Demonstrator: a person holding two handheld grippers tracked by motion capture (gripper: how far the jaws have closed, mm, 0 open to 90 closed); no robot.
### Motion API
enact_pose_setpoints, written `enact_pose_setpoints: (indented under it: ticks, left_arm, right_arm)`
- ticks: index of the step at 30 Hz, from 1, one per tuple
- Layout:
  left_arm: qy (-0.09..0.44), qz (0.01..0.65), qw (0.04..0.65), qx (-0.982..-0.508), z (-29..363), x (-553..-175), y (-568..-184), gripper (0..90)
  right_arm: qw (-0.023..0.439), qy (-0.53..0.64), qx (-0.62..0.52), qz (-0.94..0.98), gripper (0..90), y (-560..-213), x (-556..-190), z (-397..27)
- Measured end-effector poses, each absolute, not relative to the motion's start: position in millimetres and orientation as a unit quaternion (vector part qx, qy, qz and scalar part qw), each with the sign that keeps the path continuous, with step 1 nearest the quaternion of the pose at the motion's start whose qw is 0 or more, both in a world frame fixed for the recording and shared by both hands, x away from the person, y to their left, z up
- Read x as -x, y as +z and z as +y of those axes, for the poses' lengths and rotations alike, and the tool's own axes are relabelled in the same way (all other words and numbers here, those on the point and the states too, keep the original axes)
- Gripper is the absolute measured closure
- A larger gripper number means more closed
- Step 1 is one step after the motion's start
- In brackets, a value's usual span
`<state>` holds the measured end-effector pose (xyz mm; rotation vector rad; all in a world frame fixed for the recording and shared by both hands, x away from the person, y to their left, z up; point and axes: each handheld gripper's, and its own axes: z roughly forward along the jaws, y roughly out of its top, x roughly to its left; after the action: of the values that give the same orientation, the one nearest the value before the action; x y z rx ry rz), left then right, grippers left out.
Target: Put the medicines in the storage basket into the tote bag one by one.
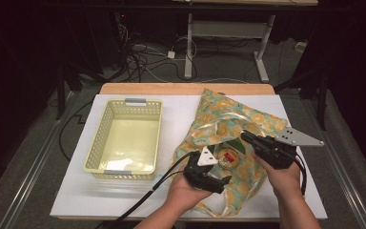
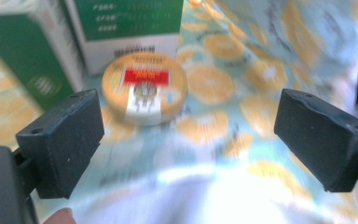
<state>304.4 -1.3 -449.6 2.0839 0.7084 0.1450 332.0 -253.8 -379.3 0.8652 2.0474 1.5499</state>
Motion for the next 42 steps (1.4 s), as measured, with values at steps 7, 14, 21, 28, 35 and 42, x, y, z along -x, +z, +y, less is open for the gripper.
enact_pose_setpoints:
  ticks: [7, 14, 21, 28, 35, 42]
  left_arm:
    - [0.061, 0.304, 0.419, -0.854, 48.8, -274.5, -462.3, 7.9]
    - [0.051, 0.344, 0.377, -0.859, 67.7, -258.6, -483.4, 4.4]
    - [0.073, 0.349, 0.375, -0.856, 74.2, -250.1, -481.7, 1.7]
    - [0.096, 0.379, 0.321, -0.863, 59.9, -248.5, -492.4, 0.8]
    - [0.09, 0.349, 0.363, -0.859, 57.9, -243.3, -493.3, 49.4]
    - [0.079, 0.318, 0.383, -0.864, 57.5, -239.4, -494.7, 86.9]
  right_arm:
    - [0.216, 0.557, -0.313, 0.738, 90.0, -379.1, -331.3, -252.8]
    - [0.21, 0.553, -0.313, 0.743, 90.0, -383.0, -332.8, -249.9]
    - [0.21, 0.552, -0.313, 0.743, 90.0, -382.5, -331.6, -250.0]
    - [0.21, 0.551, -0.309, 0.746, 90.0, -383.2, -332.0, -248.1]
    - [0.208, 0.549, -0.31, 0.748, 90.0, -384.5, -332.2, -246.1]
    - [0.206, 0.548, -0.317, 0.746, 90.0, -386.4, -333.0, -246.4]
